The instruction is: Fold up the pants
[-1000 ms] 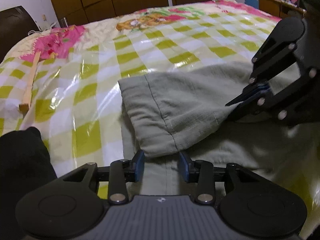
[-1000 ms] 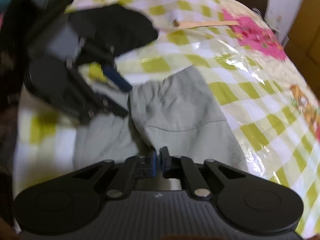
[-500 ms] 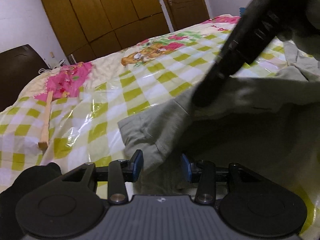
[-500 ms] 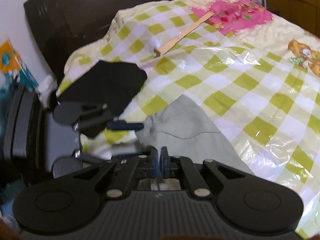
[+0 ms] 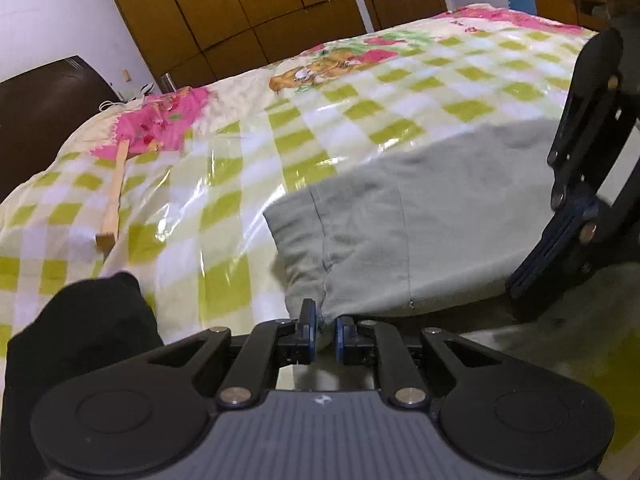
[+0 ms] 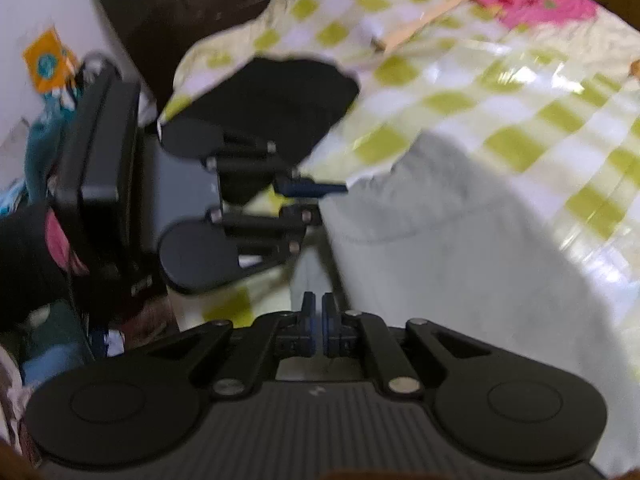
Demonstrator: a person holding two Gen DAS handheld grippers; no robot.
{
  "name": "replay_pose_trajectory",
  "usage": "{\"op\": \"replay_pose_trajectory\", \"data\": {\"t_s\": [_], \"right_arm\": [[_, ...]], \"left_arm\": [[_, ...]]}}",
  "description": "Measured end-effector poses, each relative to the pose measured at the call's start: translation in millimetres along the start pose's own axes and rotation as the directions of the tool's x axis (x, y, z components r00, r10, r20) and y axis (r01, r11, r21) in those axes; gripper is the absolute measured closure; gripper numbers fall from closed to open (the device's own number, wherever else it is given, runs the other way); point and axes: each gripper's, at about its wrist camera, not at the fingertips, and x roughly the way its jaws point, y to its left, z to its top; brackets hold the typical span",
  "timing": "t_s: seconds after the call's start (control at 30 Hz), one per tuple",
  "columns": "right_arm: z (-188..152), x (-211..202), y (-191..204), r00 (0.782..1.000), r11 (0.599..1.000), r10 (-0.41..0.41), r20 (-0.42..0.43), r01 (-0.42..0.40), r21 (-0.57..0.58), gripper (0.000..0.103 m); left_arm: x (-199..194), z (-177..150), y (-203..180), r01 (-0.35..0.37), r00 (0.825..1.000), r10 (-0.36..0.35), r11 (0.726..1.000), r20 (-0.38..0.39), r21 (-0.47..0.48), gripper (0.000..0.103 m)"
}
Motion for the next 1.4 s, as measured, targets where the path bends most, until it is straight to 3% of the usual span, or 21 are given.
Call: {"op": "replay_pose_trajectory", "data": {"t_s": [0.1,0.2,0.27,0.37,0.43,0.5,0.53,0.77,0.93,1.0,1.07,1.27,1.4], "right_arm": [[-9.2,5.4,5.6,0.997,0.997,-0.069,0.022,0.070,-0.028,0.096],[-14.1,0.3,15.6,0.980,0.974,-0.179,0.085,0.189,-0.125,0.093],[-17.9,1.7,24.4,0.968,0.947,-0.219,0.121,0.241,-0.210,0.076],[-20.3,17.0,28.7,0.961,0.925,-0.253,0.114,0.275,-0.263,0.072],[-21.5,24.7,24.8,0.963,0.929,-0.252,0.101,0.269,-0.254,0.076],[-21.4,27.3,20.2,0.965,0.935,-0.250,0.079,0.262,-0.241,0.096],[-21.1,25.9,18.5,0.965,0.936,-0.252,0.077,0.263,-0.233,0.099],[-18.3,-2.6,39.0,0.978,0.954,-0.169,0.119,0.192,-0.229,0.099],[-33.0,41.9,38.7,0.984,0.956,-0.178,0.019,0.177,-0.235,0.091],[-37.3,42.1,41.0,0.982,0.953,-0.185,0.032,0.188,-0.236,0.090],[-38.0,30.6,43.8,0.984,0.960,-0.167,0.053,0.175,-0.220,0.081],[-44.2,-17.0,42.3,0.979,0.973,-0.164,0.122,0.181,-0.143,0.081],[-61.8,-58.1,23.3,0.965,0.973,-0.221,0.144,0.228,-0.037,0.078]], "left_arm": [[-1.8,-1.6,-3.8,0.001,1.000,-0.001,1.000,0.010,-0.016,0.078],[-2.1,-2.2,-1.9,-0.002,1.000,0.002,1.000,0.008,-0.019,0.078],[-3.1,-2.8,0.1,-0.004,1.000,0.004,1.000,0.005,-0.019,0.078],[-6.4,-3.5,1.8,-0.010,1.000,0.011,1.000,0.005,-0.025,0.078],[-8.4,-3.3,1.8,-0.015,1.000,0.015,1.000,0.011,-0.028,0.078],[-9.4,-2.5,1.1,-0.015,1.000,0.015,0.999,0.016,-0.029,0.078],[-10.4,-2.2,0.5,-0.017,1.000,0.017,1.000,0.018,-0.025,0.078],[-23.4,-11.4,-1.2,-0.031,1.000,0.031,0.999,-0.004,-0.040,0.078],[-8.2,-26.3,-15.2,-0.065,0.994,0.068,0.997,-0.083,0.033,0.074],[-13.0,-25.9,-17.0,-0.067,0.994,0.070,0.997,-0.087,0.034,0.074],[-19.3,-26.1,-14.7,-0.070,0.993,0.071,0.998,-0.090,0.009,0.074],[-42.8,-24.3,-8.6,-0.123,0.988,0.116,0.991,-0.104,-0.056,0.074],[-57.5,-7.5,-18.1,-0.092,0.993,0.085,0.991,-0.080,-0.093,0.074]]}}
